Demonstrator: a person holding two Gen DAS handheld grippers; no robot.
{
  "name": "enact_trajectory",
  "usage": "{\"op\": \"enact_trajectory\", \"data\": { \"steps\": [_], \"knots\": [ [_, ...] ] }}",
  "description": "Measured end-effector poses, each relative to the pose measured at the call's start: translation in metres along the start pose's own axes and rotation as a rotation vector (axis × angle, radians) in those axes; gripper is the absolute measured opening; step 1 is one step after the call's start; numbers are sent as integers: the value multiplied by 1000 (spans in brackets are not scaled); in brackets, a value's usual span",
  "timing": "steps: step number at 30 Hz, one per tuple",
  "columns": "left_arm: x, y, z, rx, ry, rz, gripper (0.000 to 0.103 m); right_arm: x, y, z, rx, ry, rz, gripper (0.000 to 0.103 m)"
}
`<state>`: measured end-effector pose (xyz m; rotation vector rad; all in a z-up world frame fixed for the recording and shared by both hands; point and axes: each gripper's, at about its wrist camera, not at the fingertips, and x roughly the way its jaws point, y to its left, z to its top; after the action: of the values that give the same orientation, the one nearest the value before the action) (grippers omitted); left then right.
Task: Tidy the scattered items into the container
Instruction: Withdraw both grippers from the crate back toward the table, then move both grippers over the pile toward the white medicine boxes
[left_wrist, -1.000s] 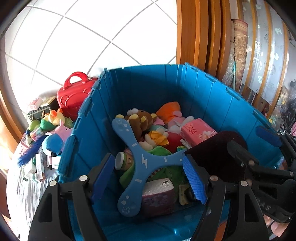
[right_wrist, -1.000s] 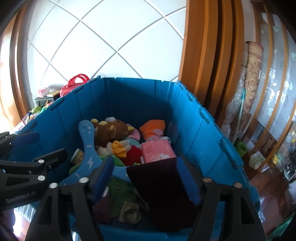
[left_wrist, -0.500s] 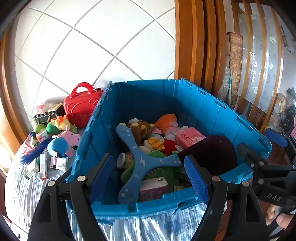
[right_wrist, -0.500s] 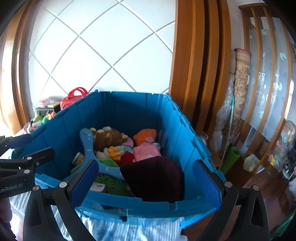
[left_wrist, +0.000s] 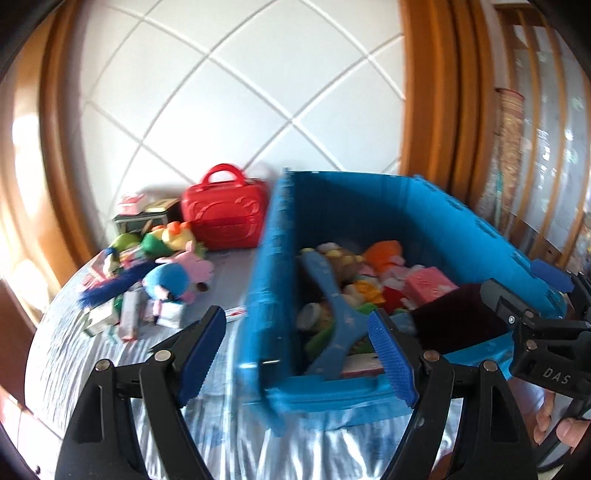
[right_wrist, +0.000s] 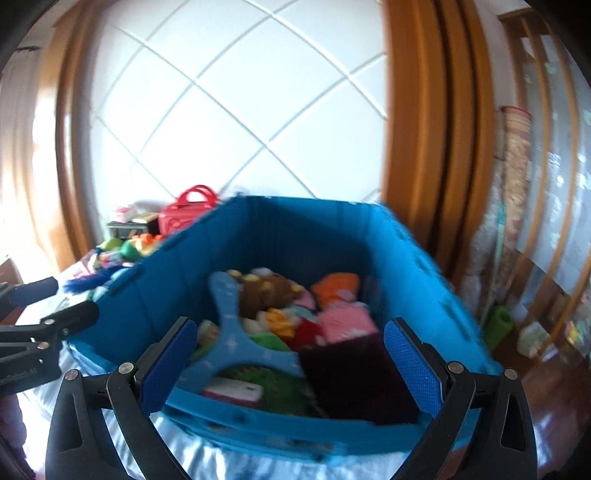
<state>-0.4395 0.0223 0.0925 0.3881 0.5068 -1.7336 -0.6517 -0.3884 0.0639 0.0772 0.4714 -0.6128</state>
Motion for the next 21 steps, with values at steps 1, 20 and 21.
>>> {"op": "enact_trajectory", "data": {
  "steps": [1, 20, 21],
  "knots": [
    [-1, 11, -1, -16, -2, 13, 79, 3, 11, 3, -13, -1, 16, 103],
    [-4, 278, -31, -134, 42, 198, 79, 36, 263, 24, -110, 16, 187, 103],
    [-3, 289, -32, -140, 47, 206, 79, 37, 274, 24, -114, 22, 194, 103]
  ]
}}
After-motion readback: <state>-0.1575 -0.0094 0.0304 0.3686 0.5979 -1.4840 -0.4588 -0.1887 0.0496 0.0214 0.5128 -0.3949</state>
